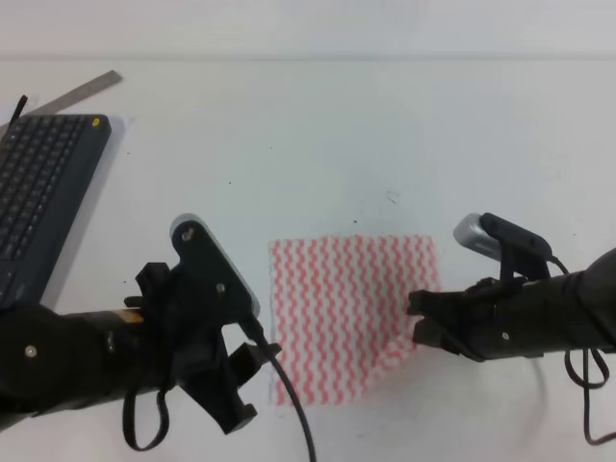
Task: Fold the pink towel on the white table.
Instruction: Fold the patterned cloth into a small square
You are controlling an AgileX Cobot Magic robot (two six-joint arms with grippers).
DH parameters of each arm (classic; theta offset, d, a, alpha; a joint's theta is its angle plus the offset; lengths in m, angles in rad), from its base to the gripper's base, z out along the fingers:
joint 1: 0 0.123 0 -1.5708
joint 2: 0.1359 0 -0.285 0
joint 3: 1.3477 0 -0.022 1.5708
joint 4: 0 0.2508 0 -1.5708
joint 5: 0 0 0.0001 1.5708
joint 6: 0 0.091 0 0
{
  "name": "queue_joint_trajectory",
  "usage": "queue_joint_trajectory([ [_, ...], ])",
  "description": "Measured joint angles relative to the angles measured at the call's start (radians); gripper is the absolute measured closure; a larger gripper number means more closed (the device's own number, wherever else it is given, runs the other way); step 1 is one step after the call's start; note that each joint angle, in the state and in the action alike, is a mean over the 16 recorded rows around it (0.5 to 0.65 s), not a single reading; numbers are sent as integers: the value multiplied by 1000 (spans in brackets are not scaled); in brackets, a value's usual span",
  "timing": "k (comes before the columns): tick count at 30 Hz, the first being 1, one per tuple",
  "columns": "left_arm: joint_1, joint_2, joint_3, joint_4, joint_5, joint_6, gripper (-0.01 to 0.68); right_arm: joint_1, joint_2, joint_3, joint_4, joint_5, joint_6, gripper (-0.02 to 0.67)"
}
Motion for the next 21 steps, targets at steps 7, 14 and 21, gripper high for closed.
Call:
queue_joint_trajectory([
  [7, 0, 1, 0, 0, 24, 91, 280, 0, -1, -35, 6, -12, -9, 663],
  [14, 0, 19, 0, 0, 55, 145, 277, 0, -1, -54, 11, -35, -10, 663],
  [21, 0, 66, 0, 0, 71, 197, 277, 0, 0, -58, 27, -60, -11, 663],
])
